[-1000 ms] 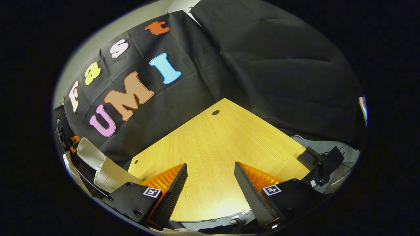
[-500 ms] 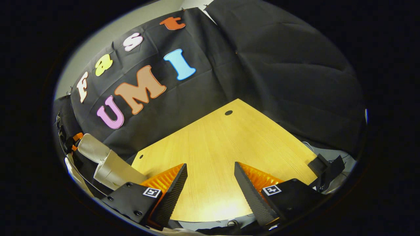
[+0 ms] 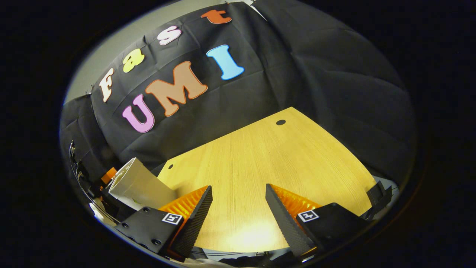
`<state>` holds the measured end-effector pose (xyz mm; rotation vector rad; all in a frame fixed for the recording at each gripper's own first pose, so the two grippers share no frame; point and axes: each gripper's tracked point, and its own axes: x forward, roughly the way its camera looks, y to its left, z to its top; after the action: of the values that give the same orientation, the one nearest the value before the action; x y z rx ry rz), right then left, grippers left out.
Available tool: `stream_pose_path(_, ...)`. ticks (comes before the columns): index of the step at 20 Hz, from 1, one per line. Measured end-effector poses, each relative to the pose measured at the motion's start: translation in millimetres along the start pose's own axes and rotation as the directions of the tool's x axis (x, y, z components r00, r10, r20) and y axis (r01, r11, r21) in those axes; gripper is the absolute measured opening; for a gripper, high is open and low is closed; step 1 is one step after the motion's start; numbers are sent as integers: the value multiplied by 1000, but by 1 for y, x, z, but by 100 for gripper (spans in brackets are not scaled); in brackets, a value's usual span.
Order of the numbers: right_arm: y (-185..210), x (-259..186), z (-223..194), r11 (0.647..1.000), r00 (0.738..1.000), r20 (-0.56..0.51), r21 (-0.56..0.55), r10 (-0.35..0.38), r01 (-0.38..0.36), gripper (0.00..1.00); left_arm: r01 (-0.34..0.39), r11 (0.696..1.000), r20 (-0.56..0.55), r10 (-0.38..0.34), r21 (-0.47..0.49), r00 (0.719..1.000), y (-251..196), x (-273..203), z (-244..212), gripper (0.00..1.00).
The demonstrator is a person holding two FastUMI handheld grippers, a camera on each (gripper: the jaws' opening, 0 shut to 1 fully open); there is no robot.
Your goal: Press the lid of the desktop garbage bin to open it, pick up the crumpled paper on the desktop and throw it into the bin, then pick up the pop can on the desktop and drop it into the bin, and finally close the garbage bin lid.
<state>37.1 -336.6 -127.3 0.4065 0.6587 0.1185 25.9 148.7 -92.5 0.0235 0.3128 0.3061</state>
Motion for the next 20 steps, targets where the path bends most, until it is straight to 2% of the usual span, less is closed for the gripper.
stream_pose_path(1,2,-1,-3,1000,1000,-4,-8,1,-1,96,-2,1000,-3,2,-10,1000,0,-2,-3,93)
stream_pose_path(2,3,1,-6,1000,1000,-8,-13,1,-1,96,-5,1000,22,5,-10,1000,1,-2,-1,97)
stream_pose_path(4,6,4,-11,1000,1000,-19,-11,2,-2,96,-12,1000,27,12,4,1000,1,-4,-1,93)
stream_pose_path(8,4,5,-24,1000,999,-40,1,-7,7,96,-41,999,77,39,20,996,1,-5,-3,94)
stream_pose_path(9,2,5,-28,1000,999,-44,0,-13,13,96,-46,999,79,45,6,996,2,-5,-4,98)
stream_pose_path(12,-4,7,-30,999,998,-54,3,-36,36,96,-47,999,78,47,7,996,1,-4,-5,98)
stream_pose_path(13,-5,6,-32,999,998,-57,8,-41,42,96,-47,999,68,46,3,997,0,-4,-6,95)
stream_pose_path(17,0,9,-25,999,997,-47,-4,-53,53,96,-47,998,87,49,-31,995,1,-5,-7,95)
stream_pose_path(20,14,17,-18,997,998,-42,-56,-49,46,96,-50,999,146,51,-13,988,0,-7,-2,96)
